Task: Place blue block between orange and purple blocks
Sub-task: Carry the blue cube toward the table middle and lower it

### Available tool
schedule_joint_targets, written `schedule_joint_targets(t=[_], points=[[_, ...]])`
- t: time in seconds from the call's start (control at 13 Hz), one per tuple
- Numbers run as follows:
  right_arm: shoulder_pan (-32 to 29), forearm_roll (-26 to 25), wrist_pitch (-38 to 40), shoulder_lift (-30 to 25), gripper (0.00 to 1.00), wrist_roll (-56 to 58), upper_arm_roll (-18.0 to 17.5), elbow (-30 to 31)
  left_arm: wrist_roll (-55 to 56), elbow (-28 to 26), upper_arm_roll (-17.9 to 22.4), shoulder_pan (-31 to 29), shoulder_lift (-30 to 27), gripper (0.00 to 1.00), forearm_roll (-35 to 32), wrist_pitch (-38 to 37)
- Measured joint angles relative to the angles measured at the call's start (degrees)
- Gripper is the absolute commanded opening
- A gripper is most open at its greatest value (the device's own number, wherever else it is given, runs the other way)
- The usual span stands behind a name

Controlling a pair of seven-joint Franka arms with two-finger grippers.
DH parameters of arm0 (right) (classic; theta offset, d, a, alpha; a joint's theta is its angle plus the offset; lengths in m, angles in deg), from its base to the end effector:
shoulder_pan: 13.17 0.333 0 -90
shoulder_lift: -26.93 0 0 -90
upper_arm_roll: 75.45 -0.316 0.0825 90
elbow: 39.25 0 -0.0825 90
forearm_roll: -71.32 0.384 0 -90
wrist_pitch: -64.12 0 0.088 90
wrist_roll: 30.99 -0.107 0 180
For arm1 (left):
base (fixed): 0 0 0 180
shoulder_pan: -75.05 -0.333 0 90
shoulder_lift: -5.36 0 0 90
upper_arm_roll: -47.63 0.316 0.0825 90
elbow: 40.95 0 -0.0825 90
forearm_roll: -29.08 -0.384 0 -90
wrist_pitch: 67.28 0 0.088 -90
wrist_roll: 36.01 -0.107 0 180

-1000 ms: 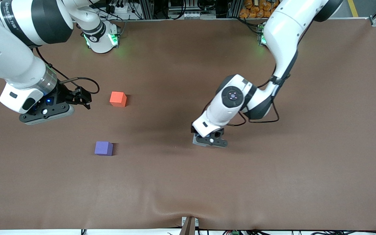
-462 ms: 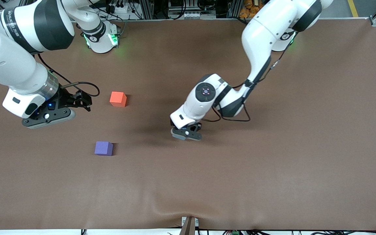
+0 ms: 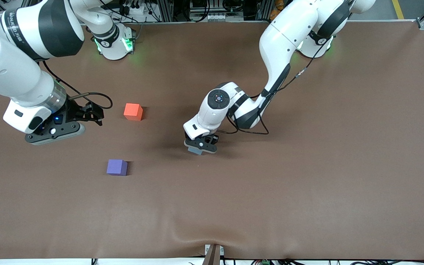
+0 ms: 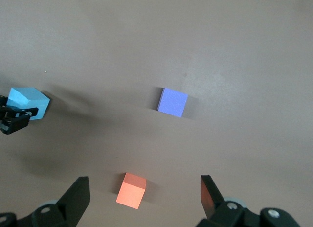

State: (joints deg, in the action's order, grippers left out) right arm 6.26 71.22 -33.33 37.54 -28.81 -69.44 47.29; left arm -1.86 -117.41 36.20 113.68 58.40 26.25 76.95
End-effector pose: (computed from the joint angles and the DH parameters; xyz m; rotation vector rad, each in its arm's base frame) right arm 0.6008 0.1487 0.5565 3.0920 0.4268 0.0129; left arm 0.5202 -0.5606 0.2044 2.8520 -0.3063 0.1834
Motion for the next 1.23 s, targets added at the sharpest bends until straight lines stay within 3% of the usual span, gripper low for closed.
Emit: schedule_joint_targets(t=[0.38, 0.69, 1.08, 1.23], points=[[0.01, 0.0, 0.0, 0.03, 1.0, 0.0, 0.0, 0.0, 2.25, 1.08, 0.74, 1.0, 1.27, 1.0, 0.0, 0.81], [0.02, 0.0, 0.02, 0.12, 1.0, 0.0, -0.03, 0.0, 2.46, 3.04, 4.34, 2.44, 0.05, 1.0, 0.0, 0.32], [0.26, 0.55, -0.42, 1.36, 1.0, 0.0, -0.33, 0.04, 5.74, 4.53, 8.37, 1.11, -11.61, 1.0, 0.0, -12.88], [0.73, 4.31, -3.17, 3.11, 1.0, 0.0, -0.5, 0.11, 5.71, 4.29, 8.95, -3.06, -17.37, 1.0, 0.0, -18.9]])
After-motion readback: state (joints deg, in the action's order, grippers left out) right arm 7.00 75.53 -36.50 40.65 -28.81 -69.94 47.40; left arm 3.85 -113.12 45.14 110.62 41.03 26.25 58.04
